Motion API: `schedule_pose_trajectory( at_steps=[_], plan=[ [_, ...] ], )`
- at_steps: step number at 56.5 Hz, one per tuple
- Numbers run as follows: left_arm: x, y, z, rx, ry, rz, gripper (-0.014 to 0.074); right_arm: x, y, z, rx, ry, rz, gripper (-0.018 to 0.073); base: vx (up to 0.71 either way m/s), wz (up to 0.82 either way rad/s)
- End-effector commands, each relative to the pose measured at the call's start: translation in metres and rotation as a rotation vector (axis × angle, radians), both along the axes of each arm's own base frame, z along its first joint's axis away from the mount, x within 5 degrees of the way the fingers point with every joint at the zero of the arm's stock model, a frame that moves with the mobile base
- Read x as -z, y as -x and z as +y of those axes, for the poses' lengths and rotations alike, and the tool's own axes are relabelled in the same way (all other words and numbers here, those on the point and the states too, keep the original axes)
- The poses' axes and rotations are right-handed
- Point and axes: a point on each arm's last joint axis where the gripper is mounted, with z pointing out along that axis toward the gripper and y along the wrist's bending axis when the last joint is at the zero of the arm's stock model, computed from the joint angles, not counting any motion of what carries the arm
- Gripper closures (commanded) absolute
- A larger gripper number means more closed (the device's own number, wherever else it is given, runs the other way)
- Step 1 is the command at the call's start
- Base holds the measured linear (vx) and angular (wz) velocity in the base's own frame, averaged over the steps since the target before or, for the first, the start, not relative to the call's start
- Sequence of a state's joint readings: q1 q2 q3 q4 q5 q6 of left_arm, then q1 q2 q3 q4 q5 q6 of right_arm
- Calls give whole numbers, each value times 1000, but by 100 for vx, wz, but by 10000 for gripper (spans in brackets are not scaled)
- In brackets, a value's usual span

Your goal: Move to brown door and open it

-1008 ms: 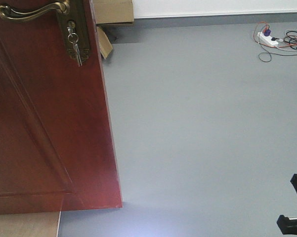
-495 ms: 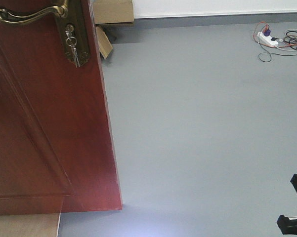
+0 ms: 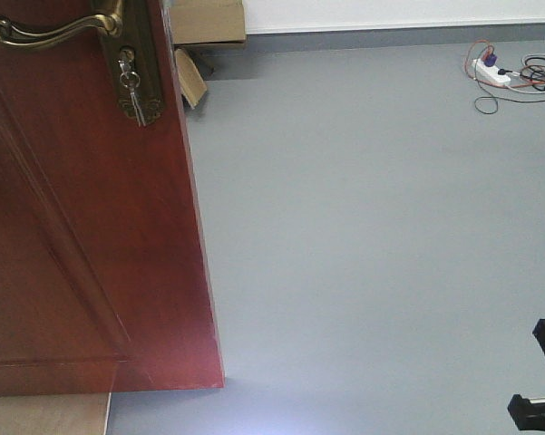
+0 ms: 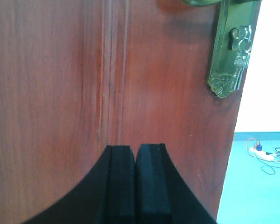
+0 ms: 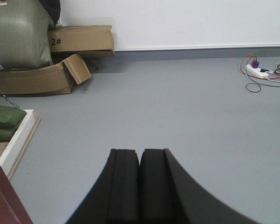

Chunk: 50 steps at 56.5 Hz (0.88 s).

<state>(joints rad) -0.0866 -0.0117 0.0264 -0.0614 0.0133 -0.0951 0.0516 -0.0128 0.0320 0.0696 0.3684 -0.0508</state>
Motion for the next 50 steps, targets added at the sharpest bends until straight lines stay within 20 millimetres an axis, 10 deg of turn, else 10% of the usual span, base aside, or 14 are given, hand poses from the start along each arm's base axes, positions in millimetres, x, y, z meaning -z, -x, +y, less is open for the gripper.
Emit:
schedule_pose_trajectory(
  at_steps=[1, 50],
  plan=[
    [-15, 3, 1, -5, 25, -108, 530, -6, -2, 0, 2, 5, -80, 559, 0, 0],
    [-15, 3, 1, -5, 24, -108, 530, -6, -2, 0, 2, 5, -80, 559, 0, 0]
  ],
)
